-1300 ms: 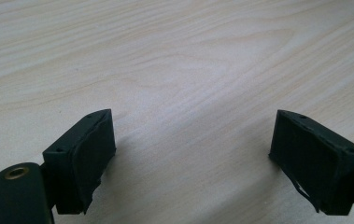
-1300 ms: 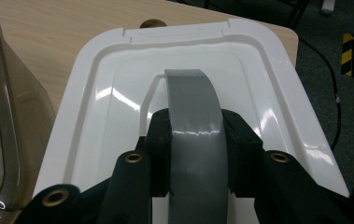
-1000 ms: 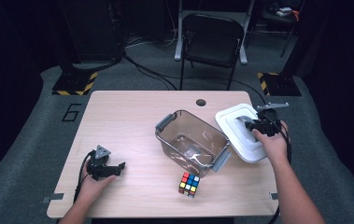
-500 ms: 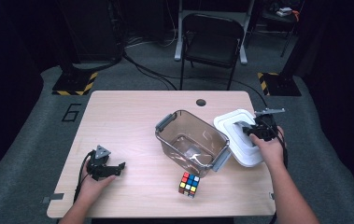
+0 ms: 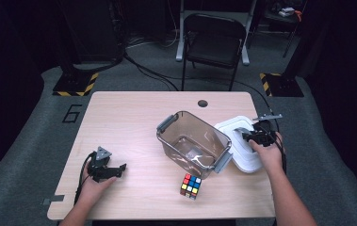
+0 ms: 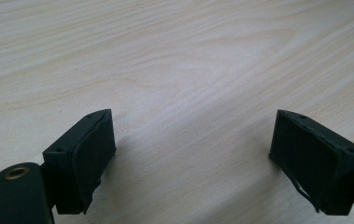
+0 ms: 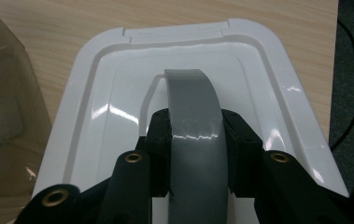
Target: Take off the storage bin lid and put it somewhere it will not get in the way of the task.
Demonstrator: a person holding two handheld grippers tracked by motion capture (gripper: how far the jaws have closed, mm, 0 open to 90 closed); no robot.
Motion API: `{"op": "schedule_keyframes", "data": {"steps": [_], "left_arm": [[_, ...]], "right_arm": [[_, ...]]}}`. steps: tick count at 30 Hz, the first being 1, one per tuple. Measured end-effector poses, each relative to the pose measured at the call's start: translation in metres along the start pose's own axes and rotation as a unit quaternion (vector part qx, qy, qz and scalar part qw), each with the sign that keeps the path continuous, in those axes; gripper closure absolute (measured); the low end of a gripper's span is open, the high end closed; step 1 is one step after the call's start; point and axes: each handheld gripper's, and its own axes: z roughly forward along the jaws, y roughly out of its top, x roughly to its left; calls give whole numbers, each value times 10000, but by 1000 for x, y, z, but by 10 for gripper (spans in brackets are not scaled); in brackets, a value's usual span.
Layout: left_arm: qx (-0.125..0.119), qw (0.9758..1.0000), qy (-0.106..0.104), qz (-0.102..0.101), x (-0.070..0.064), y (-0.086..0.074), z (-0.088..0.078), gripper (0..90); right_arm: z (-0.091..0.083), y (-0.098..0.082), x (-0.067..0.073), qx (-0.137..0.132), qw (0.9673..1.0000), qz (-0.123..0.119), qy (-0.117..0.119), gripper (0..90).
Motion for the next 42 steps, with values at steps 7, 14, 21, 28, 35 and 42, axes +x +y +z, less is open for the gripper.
{"op": "schedule_keyframes", "data": {"steps": [7, 14, 21, 28, 35, 42], "left_arm": [[3, 10000, -1, 4, 0, 0, 0, 138], [4, 10000, -1, 5, 0, 0, 0, 138], [5, 10000, -1, 7, 0, 0, 0, 138], [4, 10000, -2, 5, 0, 0, 0, 138], [7, 10000, -2, 10, 0, 0, 0, 138], [1, 10000, 0, 2, 0, 0, 0, 138]], "right_arm": [[5, -5, 2, 63, 10000, -8, -34, 668], [9, -10, 4, 147, 9998, -44, -102, 668], [14, -17, 2, 188, 9997, -34, -166, 668], [19, -23, 2, 238, 9995, 11, -227, 668], [23, -28, 1, 220, 9995, 89, -230, 668], [25, -32, -1, 244, 9995, 116, -186, 667]]}}
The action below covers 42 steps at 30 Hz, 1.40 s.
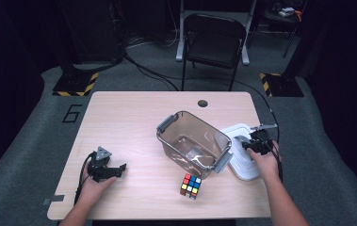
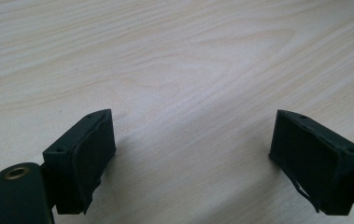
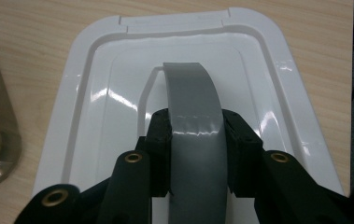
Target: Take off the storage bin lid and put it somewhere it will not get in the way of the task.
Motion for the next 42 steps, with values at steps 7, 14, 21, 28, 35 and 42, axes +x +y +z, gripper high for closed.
{"op": "schedule_keyframes", "data": {"steps": [7, 14, 21, 28, 35, 42], "left_arm": [[3, 10000, -1, 4, 0, 0, 0, 138], [3, 10000, -2, 3, 0, 0, 0, 138], [2, 10000, -2, 3, 0, 0, 0, 138], [2, 10000, -1, 5, 0, 0, 0, 138], [1, 10000, 0, 3, 0, 0, 0, 138], [1, 10000, 0, 2, 0, 0, 0, 138]], "right_arm": [[2, -2, 0, 25, 10000, -60, 20, 664], [3, -3, 0, 84, 10000, -36, 12, 655], [-4, 0, -1, -48, 10000, -69, -20, 547], [-10, 2, -1, -113, 9998, -145, -42, 517], [-20, 4, 3, -91, 9997, -237, -61, 493], [-32, 8, 2, -234, 9993, -297, -65, 473]]}}
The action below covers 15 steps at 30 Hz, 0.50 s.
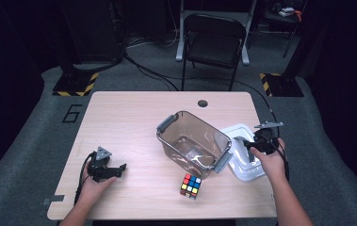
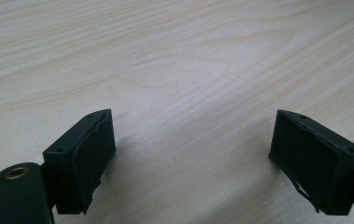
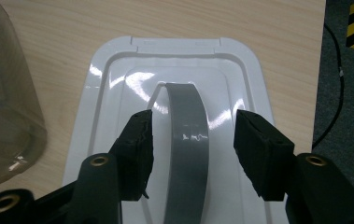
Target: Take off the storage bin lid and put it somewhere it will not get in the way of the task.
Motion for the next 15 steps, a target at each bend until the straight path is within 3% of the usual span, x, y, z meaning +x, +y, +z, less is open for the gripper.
{"op": "schedule_keyframes", "data": {"steps": [15], "left_arm": [[2, 10000, -1, 1, 0, 0, 0, 138]], "right_arm": [[-31, 12, 6, -108, 9999, -6, 122, 433]]}}
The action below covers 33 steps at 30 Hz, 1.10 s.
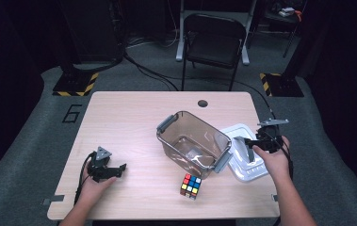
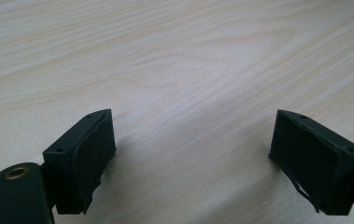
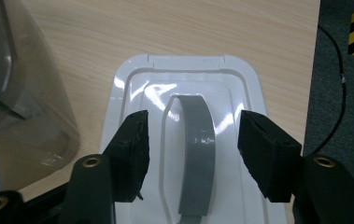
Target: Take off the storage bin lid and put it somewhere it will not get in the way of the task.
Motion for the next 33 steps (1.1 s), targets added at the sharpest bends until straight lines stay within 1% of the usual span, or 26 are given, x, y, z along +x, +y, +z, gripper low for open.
{"op": "schedule_keyframes", "data": {"steps": [3, 9, 13, 16, 17, 21, 23, 24, 25, 27, 29, 33], "left_arm": [[-1, 10000, 1, 0, 0, 0, 0, 138], [-1, 10000, 0, 2, 0, 0, 0, 138], [0, 10000, 0, 1, 0, 0, 0, 138], [0, 10000, 0, 0, 0, 0, 0, 138], [-1, 10000, 0, 0, 0, 0, 0, 138], [-1, 10000, -1, 0, 0, 0, 0, 138], [0, 10000, -1, 1, 0, 0, 0, 138], [-1, 10000, 0, 0, 0, 0, 0, 138], [2, 10000, 0, 3, 0, 0, 0, 138], [-1, 10000, -1, 1, 0, 0, 0, 138], [-1, 10000, -1, 0, 0, 0, 0, 138], [-1, 10000, -1, 0, 0, 0, 0, 138]], "right_arm": [[-5, 2, 1, -48, 10000, 22, 6, 430], [-18, 8, 2, -201, 9997, 31, 112, 413], [-25, 12, 6, -276, 9993, -108, 208, 410], [-28, 14, 14, -343, 9987, -221, 309, 405], [-29, 15, 16, -352, 9983, -300, 356, 405], [-34, 20, 28, -480, 9970, -340, 497, 405], [-37, 22, 33, -506, 9964, -401, 558, 405], [-38, 24, 35, -531, 9959, -413, 608, 405], [-38, 25, 37, -546, 9953, -482, 643, 405], [-40, 26, 42, -593, 9940, -428, 814, 405], [-41, 27, 47, -628, 9929, -439, 906, 405], [-41, 29, 58, -657, 9905, -629, 1032, 405]]}}
